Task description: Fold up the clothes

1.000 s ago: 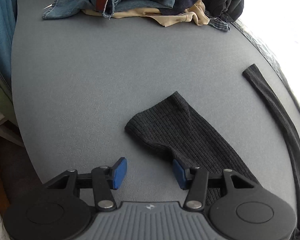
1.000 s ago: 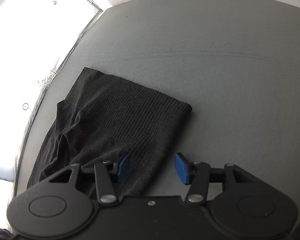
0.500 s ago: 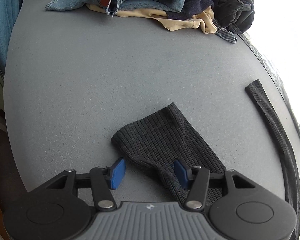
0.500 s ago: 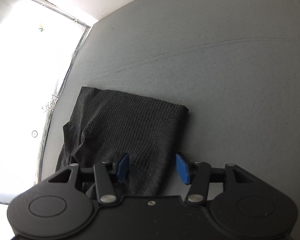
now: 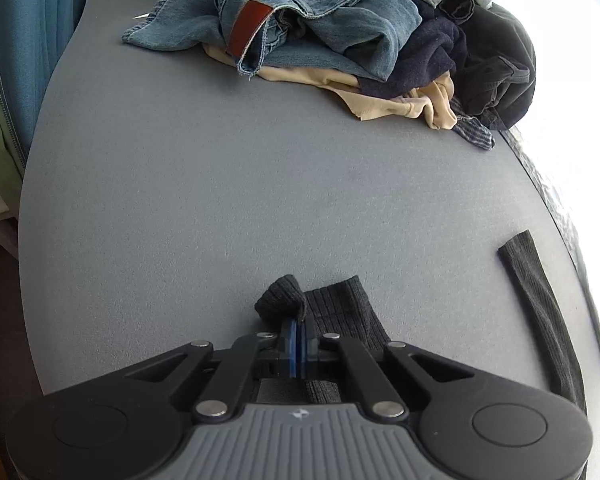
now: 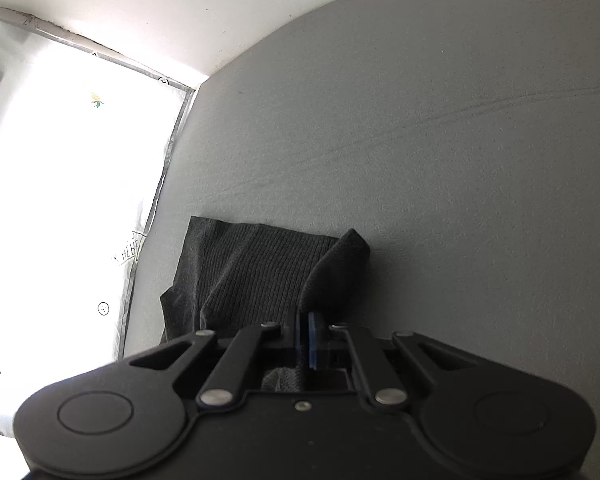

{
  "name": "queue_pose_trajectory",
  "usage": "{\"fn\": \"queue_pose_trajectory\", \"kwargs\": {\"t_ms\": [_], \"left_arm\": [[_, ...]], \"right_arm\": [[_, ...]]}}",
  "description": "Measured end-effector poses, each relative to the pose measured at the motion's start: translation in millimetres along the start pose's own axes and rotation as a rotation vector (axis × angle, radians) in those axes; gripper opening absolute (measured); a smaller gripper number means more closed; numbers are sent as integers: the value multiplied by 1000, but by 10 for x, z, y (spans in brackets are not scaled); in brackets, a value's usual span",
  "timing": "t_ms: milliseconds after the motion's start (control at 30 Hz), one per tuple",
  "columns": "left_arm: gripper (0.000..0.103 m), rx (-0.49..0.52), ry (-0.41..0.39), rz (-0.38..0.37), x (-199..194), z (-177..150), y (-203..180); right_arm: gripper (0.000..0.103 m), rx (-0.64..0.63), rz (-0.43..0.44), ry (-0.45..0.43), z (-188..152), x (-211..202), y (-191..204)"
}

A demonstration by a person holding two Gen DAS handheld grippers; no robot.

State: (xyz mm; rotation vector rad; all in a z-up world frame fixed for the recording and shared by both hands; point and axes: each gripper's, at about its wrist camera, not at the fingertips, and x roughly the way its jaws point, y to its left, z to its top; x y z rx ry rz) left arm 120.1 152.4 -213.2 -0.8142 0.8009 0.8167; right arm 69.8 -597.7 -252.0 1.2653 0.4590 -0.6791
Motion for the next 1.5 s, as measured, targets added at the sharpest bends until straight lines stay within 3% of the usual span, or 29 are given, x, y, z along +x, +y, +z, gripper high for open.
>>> {"fn": "queue_pose_trajectory", "kwargs": {"t_ms": [133, 200, 333, 467, 633, 833, 900, 967, 1033, 1100, 1167, 1267, 1367, 1433, 1500], "left_arm": [[2, 56, -38, -50, -325, 67, -34], [2, 63, -33, -15, -409, 68, 30], [2, 83, -21, 45, -454, 74, 114], [2, 106, -26, 31, -405, 185, -146], [2, 197, -55, -39, -14, 374, -1216], [2, 313, -89, -123, 524, 583, -2580], [10, 357, -97, -152, 716, 635, -3034], [22, 438, -82, -180, 975, 542, -3442], [36, 520, -66, -179, 1125, 440, -3680], [43, 554, -62, -170, 1195, 339, -3685], [46, 536, -36, -145, 1274, 271, -3577], [47, 392, 51, -94, 1420, 248, -3208], [48, 223, 106, -112, 1493, 248, -2802], [54, 183, 102, -162, 1458, 253, -2691], [60, 205, 91, -178, 1426, 243, -2707]], "right_arm": [[4, 67, 54, -15, 91, -256, -67], [4, 83, 52, -26, 117, -393, -120], [3, 71, -30, -27, 127, -564, -240], [4, 32, -89, -14, 152, -507, -146], [4, 52, -47, -7, 323, -180, 295], [4, -14, -20, 2, 603, 568, 1068], [4, 19, -26, 24, 698, 914, 1255], [11, 14, -50, 15, 781, 1222, 1416], [19, -61, -76, -23, 816, 1373, 1600], [51, -185, -111, -61, 790, 1408, 1798], [54, -375, -164, -91, 657, 1379, 1973], [61, -794, -276, -61, 126, 1371, 2192], [67, -1074, -335, -31, -446, 1252, 2180], [71, -1096, -344, 2, -646, 1118, 2103], [74, -970, -330, 64, -658, 1016, 2020]]}}
